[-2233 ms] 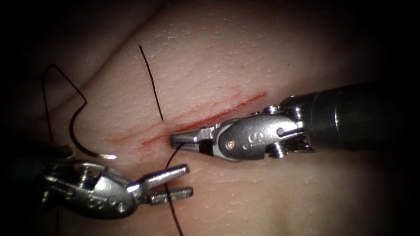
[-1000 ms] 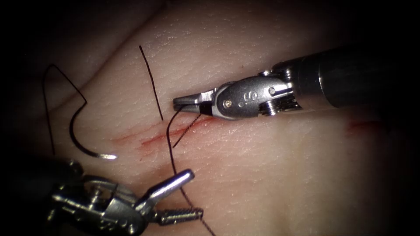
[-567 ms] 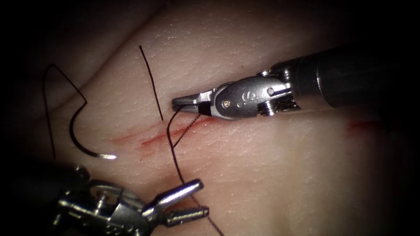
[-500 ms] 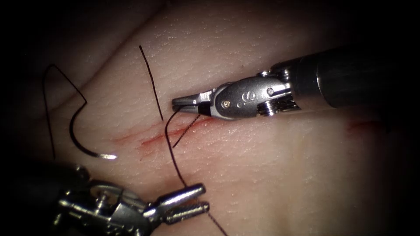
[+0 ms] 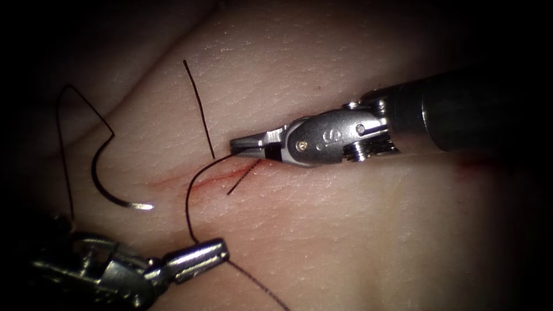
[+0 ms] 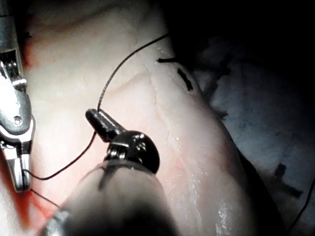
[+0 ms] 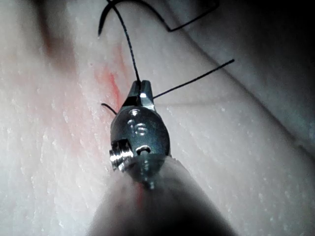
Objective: Wound Closure
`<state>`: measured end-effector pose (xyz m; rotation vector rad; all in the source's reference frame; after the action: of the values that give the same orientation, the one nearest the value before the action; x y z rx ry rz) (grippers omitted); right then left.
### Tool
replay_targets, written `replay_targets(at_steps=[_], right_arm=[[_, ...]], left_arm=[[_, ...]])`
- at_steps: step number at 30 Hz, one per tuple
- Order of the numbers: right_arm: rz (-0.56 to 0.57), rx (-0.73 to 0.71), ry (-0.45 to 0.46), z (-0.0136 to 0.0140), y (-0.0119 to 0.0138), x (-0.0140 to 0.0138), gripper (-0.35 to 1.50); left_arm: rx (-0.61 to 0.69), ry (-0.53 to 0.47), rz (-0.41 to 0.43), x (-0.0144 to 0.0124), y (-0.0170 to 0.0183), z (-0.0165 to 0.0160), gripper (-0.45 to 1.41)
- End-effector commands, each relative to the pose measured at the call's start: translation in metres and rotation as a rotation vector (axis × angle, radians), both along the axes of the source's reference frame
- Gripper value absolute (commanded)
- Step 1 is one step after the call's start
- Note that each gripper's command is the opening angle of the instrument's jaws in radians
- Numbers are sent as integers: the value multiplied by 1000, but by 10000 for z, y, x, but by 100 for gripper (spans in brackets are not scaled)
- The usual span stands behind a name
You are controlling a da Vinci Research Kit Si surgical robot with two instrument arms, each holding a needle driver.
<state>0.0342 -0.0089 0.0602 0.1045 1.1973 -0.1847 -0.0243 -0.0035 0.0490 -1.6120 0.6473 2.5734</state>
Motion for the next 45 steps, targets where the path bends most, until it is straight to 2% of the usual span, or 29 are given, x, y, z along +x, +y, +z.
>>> replay_targets(at_steps=[1, 4, 10, 11, 12, 13, 14, 17, 23, 26, 29, 30, 32, 33, 37, 38, 40, 42, 43, 45], right_arm=[[-4, 0, 6, 1, -10, 3, -35], [-7, 15, 20, -9, -20, -8, -35], [-7, 80, 27, -27, -33, -25, -35], [6, 109, 27, -30, -33, -26, 12], [37, 155, 33, -35, -30, -28, 79], [37, 155, 33, -35, -30, -28, 79], [58, 178, 42, -39, -27, -30, 101], [88, 224, 57, -51, -15, -36, 128], [98, 274, 69, -63, 10, -49, 138], [115, 284, 85, -65, 26, -51, 133], [157, 282, 115, -61, 40, -48, 110], [164, 280, 118, -58, 42, -45, 86], [86, 297, 106, -50, 42, -37, -12], [58, 299, 84, -44, 40, -30, -35], [49, 275, 66, -17, 34, -2, -35], [43, 258, 68, 0, 31, 11, -35], [41, 250, 71, 8, 31, 16, -35], [45, 241, 69, 31, 26, 29, -35], [45, 241, 69, 31, 26, 29, -35], [31, 249, 78, 44, 15, 35, -35]], left_arm=[[2, -13, 14, -1, -6, 4, -45], [-10, -18, 49, 20, -10, 2, -45], [-17, 13, 51, 47, -9, 14, -45], [-15, 21, 57, 51, -9, 19, -45], [-13, 35, 59, 56, -9, 26, -45], [-13, 35, 59, 56, -9, 26, -45], [-12, 47, 58, 58, -10, 30, -45], [-21, 63, 65, 63, -16, 39, -45], [-20, 73, 73, 66, -23, 39, -45], [-22, 81, 75, 66, -25, 35, -45], [-30, 89, 76, 64, -25, 33, -45], [-30, 90, 75, 63, -25, 32, -45], [-29, 91, 74, 62, -24, 32, -45], [-29, 91, 73, 62, -24, 32, -45], [-33, 94, 76, 64, -23, 32, -45], [-32, 95, 75, 65, -22, 31, -45], [-32, 95, 75, 65, -22, 31, -45], [-31, 96, 74, 66, -22, 31, -45], [-31, 96, 74, 66, -22, 31, -45], [-29, 88, 80, 67, -19, 30, -45]])
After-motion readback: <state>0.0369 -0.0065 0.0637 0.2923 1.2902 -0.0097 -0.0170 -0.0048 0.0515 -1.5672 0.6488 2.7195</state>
